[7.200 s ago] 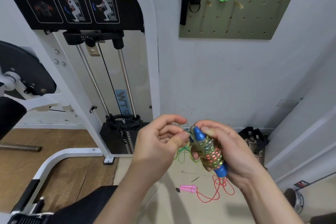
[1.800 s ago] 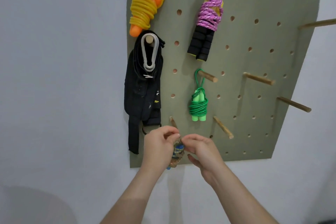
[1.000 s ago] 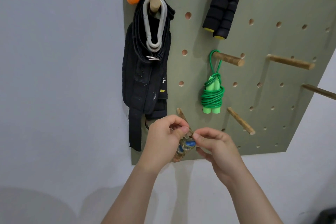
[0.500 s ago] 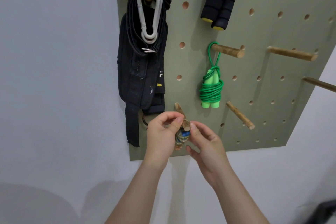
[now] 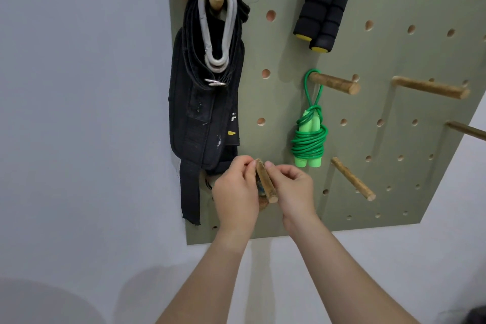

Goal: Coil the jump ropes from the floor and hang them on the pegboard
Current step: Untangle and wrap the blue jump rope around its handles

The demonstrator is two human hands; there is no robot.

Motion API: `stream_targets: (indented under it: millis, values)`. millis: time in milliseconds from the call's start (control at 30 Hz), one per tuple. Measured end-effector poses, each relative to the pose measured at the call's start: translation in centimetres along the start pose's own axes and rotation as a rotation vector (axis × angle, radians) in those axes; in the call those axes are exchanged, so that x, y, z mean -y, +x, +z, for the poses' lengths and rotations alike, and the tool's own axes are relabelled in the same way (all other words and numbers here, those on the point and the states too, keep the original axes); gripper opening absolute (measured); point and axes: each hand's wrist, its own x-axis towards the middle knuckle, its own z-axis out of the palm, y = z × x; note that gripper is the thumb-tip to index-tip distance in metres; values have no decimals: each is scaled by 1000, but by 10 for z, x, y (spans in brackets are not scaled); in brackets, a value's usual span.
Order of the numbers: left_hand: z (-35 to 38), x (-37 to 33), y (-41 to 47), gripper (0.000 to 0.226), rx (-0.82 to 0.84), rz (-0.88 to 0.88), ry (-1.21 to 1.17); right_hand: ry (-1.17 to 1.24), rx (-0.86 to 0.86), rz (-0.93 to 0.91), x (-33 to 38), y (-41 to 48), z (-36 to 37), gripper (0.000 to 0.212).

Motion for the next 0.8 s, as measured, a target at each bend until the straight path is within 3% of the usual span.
stream_targets:
  millis: [167, 300, 400, 533, 667, 800]
  values:
    - [-2, 3, 3, 5, 33, 95, 204, -17, -12, -19, 1, 0, 4, 21]
    - [-7, 3, -11, 35, 103, 90, 95, -16, 154, 13, -2, -21, -18, 19]
    - [-5, 4, -22, 53, 198, 118, 136, -195, 317, -69, -9, -31, -32, 40]
    - [-4, 3, -23, 56, 267, 95, 207, -440, 365, -220, -16, -30, -34, 54]
    - [-13, 2, -26, 59, 333, 24, 148, -503, 457, -145, -9, -38, -40, 62]
    - [-28, -7, -43, 45, 228, -16, 54, -516, 415, -101, 0, -56, -61, 56]
